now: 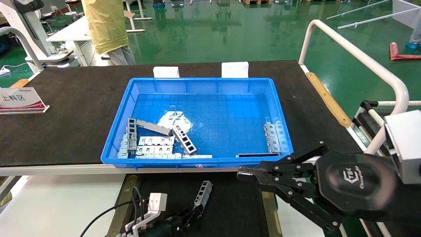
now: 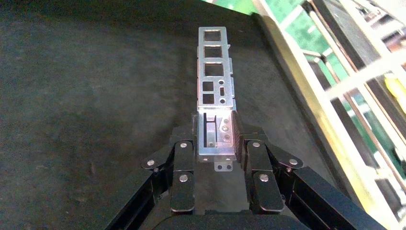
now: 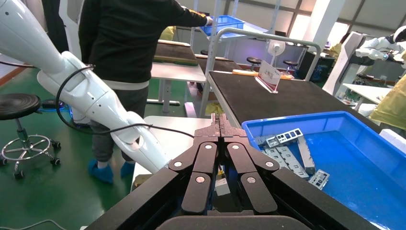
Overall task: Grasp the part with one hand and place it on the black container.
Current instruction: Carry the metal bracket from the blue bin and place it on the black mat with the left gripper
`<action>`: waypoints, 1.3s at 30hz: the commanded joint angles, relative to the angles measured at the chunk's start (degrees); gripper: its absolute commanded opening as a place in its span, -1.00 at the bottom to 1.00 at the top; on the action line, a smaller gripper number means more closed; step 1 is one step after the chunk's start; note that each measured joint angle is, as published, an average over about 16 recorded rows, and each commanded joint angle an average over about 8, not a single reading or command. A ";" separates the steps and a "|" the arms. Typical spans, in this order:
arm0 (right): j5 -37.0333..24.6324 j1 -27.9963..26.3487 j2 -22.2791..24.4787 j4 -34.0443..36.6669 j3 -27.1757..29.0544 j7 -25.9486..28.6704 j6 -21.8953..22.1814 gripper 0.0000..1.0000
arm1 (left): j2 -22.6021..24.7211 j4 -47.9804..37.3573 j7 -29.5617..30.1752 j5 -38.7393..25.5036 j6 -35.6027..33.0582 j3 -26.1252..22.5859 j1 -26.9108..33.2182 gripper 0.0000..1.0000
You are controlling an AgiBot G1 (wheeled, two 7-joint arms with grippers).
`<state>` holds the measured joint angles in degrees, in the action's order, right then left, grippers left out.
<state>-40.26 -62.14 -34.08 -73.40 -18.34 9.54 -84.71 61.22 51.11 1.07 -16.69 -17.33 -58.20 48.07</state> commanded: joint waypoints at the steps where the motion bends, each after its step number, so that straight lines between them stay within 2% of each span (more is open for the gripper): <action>1: 0.00 0.00 0.00 0.00 0.00 0.00 0.00 -1.00 | 1.01 -0.96 -0.01 0.54 0.87 0.71 -0.12 -1.00; 19: 0.03 -0.01 0.02 0.00 -0.04 -0.02 0.02 -1.00 | 6.43 -5.65 1.62 4.22 4.07 4.34 -0.69 -1.00; 21: 0.03 -0.01 0.02 0.00 -0.04 -0.02 0.02 -0.87 | 6.73 -5.88 1.81 4.55 4.28 4.63 -0.88 -1.00; 22: 0.03 -0.01 0.02 0.00 -0.04 -0.02 0.02 -0.71 | 6.85 -5.97 1.89 4.71 4.37 4.77 -0.99 -0.96; 23: 0.03 -0.01 0.02 0.00 -0.04 -0.02 0.02 -0.46 | 6.97 -6.04 1.98 4.87 4.46 4.92 -1.09 -0.83; 24: 0.03 -0.01 0.02 0.00 -0.05 -0.02 0.02 -0.21 | 7.07 -6.09 2.06 5.03 4.55 5.07 -1.21 -0.62; 27: 0.04 -0.01 0.02 0.00 -0.05 -0.03 0.02 0.54 | 7.30 -6.16 2.24 5.44 4.75 5.51 -1.51 0.13; 29: 0.04 -0.01 0.02 0.00 -0.06 -0.03 0.02 0.91 | 7.41 -6.13 2.30 5.63 4.87 5.77 -1.68 0.63; 30: 0.04 -0.01 0.02 0.00 -0.06 -0.03 0.02 1.00 | 7.45 -6.11 2.31 5.71 4.93 5.89 -1.76 0.84; 31: 0.04 -0.01 0.02 0.00 -0.06 -0.03 0.03 1.00 | 7.49 -6.08 2.31 5.78 4.97 5.99 -1.83 0.97; 39: 0.05 -0.02 0.03 0.00 -0.07 -0.04 0.03 1.00 | 7.49 -5.52 2.11 5.88 5.09 6.43 -2.21 1.00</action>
<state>-40.21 -62.16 -34.05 -73.40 -18.42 9.51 -84.68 68.61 45.74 3.05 -10.96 -12.34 -51.88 45.88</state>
